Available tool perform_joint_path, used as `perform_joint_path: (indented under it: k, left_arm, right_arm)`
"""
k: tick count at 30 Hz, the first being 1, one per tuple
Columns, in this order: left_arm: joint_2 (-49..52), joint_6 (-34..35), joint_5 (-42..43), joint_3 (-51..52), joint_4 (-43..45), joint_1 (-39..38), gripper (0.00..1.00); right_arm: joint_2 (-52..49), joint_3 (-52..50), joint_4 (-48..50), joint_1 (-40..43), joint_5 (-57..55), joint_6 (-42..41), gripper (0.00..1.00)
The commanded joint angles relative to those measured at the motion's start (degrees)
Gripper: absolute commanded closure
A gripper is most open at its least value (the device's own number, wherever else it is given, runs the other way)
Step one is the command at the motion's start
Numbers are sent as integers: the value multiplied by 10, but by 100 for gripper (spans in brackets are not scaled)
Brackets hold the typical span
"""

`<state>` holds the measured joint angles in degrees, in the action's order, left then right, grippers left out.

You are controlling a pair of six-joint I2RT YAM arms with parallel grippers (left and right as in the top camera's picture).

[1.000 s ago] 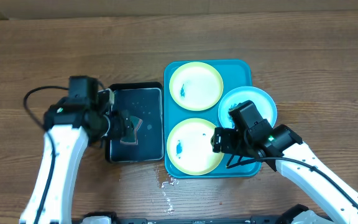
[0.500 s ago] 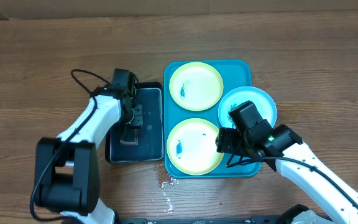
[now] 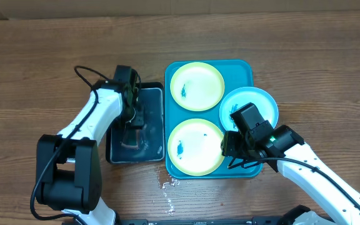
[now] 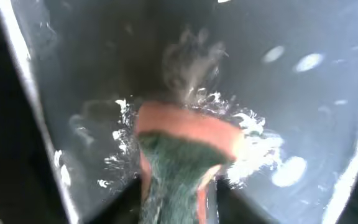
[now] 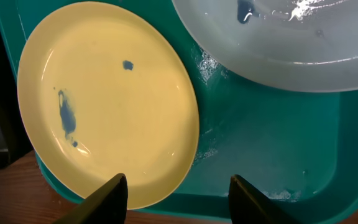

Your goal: Clean dirty plates on tray and stack at the side

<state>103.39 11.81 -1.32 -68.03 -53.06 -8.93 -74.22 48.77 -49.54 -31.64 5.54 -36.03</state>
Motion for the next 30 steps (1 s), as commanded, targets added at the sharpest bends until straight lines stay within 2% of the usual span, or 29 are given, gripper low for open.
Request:
perform_joint_path:
  k: [1, 2, 6, 11, 12, 13, 15, 21, 23, 26, 27, 28, 30]
  left_arm:
    - [-12, -7, 9, -30, -26, -5, 38]
    - [-12, -11, 9, -28, -30, -5, 38]
    - [-9, -11, 11, 0, -19, -5, 48]
    - [1, -8, 16, 62, 42, -5, 57]
    - [3, -7, 24, 76, 58, -5, 61]
    - [4, -7, 28, 87, 71, -5, 70]
    - [4, -6, 29, 96, 81, -5, 96]
    - [3, -5, 28, 49, 41, -5, 96]
    - [3, -5, 28, 23, 15, -5, 78]
    - [3, -5, 28, -4, -15, -5, 37]
    - [3, -5, 28, -5, -20, -5, 37]
    - [3, -5, 28, -5, -26, -5, 41]
    - [3, -5, 28, -4, -34, -5, 56]
  right_arm:
    - [5, 2, 1, -1, -6, -2, 46]
    - [5, 2, -1, -1, -6, -2, 46]
    - [5, 2, -16, 1, -6, -20, 46]
    - [5, 2, -31, 36, -3, -34, 44]
    - [5, 2, -33, 50, -3, -35, 41]
    - [5, 2, -33, 62, 1, -35, 34]
    - [5, 2, -32, 83, 21, -25, 31]
    - [5, 2, -37, 105, 48, 5, 30]
    - [5, 2, -32, 104, 66, 32, 30]
    - [5, 2, -33, 103, 81, 61, 30]
    - [5, 2, -34, 103, 81, 61, 30]
    - [5, 2, -34, 103, 81, 61, 30]
    - [5, 2, -33, 103, 81, 61, 29]
